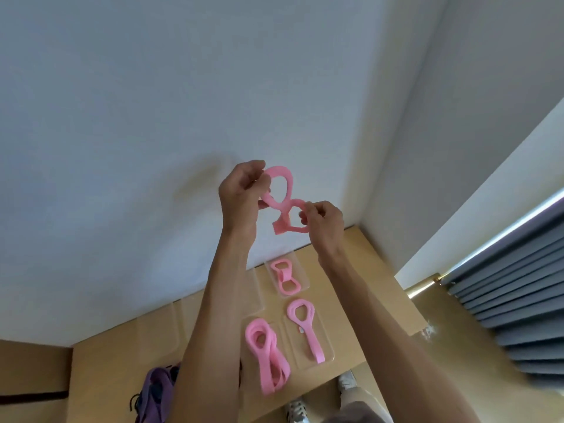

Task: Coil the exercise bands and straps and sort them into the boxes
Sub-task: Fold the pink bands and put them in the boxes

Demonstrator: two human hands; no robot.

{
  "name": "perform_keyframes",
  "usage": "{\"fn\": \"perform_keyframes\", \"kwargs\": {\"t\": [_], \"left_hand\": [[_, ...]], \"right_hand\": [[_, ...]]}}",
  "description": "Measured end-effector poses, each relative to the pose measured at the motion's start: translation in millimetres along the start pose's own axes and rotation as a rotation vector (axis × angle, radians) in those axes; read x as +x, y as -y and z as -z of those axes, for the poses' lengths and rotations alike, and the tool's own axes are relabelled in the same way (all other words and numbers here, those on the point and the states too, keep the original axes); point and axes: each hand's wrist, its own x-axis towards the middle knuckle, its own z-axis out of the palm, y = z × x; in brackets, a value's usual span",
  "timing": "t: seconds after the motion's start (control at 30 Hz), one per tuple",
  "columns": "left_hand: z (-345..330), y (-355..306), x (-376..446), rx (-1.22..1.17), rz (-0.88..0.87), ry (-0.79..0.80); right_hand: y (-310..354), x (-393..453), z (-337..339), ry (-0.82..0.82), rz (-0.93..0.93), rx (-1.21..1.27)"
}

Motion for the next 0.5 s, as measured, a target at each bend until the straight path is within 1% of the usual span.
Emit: {"fn": "perform_keyframes", "kwargs": {"t": [0.03, 0.1, 0.17, 0.27, 0.33, 0.4, 0.43, 0.47, 0.5], "left_hand": [[1.1, -5.6, 2.6, 0.003, -0.008, 0.041], [-0.2, -16.7, 4.3, -0.003, -0.040, 0.117], [-4.5, -28.9, 4.2, -0.031, -0.090, 0.169], [-10.8, -45.5, 5.3, -0.056, -0.174, 0.183], [-15.3, -54.2, 7.8, -0.066, -0.221, 0.169], [-21.2, -59.4, 10.9, -0.043, -0.245, 0.185], [-25.0, -60.8, 12.3, -0.014, -0.248, 0.215], [-29.2, -61.0, 13.6, 0.025, -0.245, 0.252], [-33.6, -60.4, 14.9, 0.065, -0.237, 0.288]], "right_hand": [[-2.7, 0.8, -0.7, 0.051, -0.043, 0.004], [-6.2, 4.3, -0.8, 0.138, -0.144, 0.093], [-7.4, 9.2, 0.5, 0.165, -0.201, 0.135], [-16.2, 17.0, 7.2, 0.172, -0.276, 0.054], [-23.8, 20.8, 14.2, 0.235, -0.301, -0.087], [-24.4, 23.5, 20.4, 0.300, -0.232, -0.308], [-20.6, 24.7, 22.9, 0.293, -0.153, -0.361], [-13.9, 26.3, 25.2, 0.285, -0.029, -0.341], [-3.6, 26.8, 26.8, 0.287, 0.107, -0.256]]}}
